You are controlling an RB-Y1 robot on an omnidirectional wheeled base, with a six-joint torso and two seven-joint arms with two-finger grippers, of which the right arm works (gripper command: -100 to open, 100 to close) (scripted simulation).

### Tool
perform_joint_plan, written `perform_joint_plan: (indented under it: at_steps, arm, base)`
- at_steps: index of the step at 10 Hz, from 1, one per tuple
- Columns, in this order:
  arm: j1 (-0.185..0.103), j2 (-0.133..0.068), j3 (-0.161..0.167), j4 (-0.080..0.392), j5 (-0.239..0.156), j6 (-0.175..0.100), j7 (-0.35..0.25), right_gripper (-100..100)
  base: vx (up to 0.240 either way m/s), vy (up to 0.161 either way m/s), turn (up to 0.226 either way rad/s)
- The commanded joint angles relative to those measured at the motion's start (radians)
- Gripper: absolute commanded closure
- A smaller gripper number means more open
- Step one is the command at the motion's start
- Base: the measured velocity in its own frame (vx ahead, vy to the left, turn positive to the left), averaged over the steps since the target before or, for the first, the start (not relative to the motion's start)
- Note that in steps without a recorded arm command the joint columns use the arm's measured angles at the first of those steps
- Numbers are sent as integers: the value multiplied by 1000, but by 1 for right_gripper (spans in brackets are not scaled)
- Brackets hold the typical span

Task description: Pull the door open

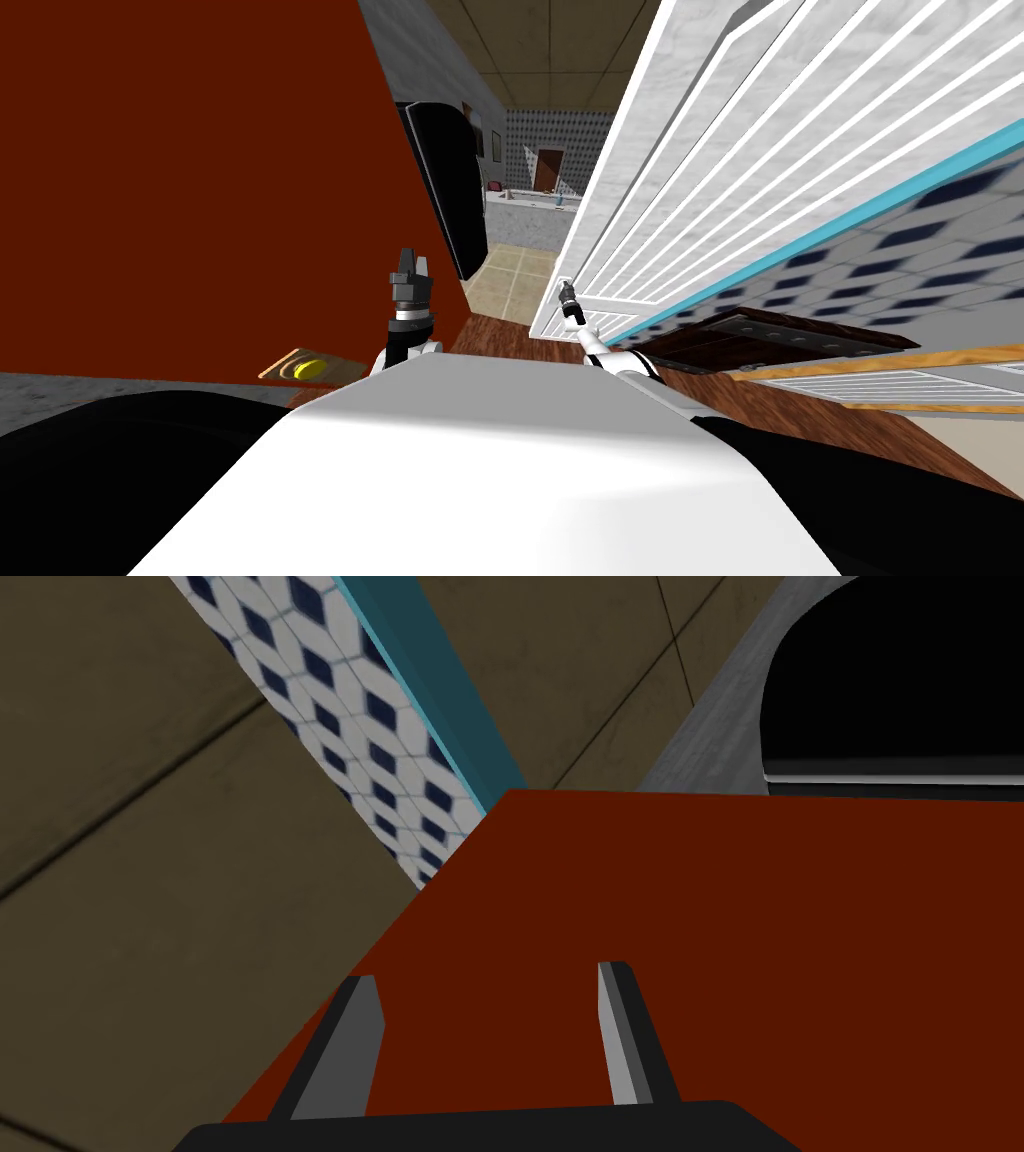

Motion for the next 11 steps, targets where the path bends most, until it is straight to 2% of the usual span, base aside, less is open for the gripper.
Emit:
perform_joint_plan:
  at_steps: [1, 3, 4, 5, 7, 11]
  arm:
    - [7, -3, 17, -23, 5, 3, -15, 100]
    - [8, -8, 32, -25, 10, 1, -30, 100]
    - [4, -7, 28, -21, 9, 2, -27, 100]
    - [7, -8, 49, -22, 15, -2, -43, 100]
    - [7, -13, 70, -27, 21, -6, -61, 100]
    - [7, -24, 119, -36, 35, -17, -103, 100]
  base:
    - [-216, -136, 111]
    - [-202, -99, 89]
    - [-84, -42, 26]
    - [-146, -75, 77]
    - [-203, -97, 97]
    - [-220, -144, 99]
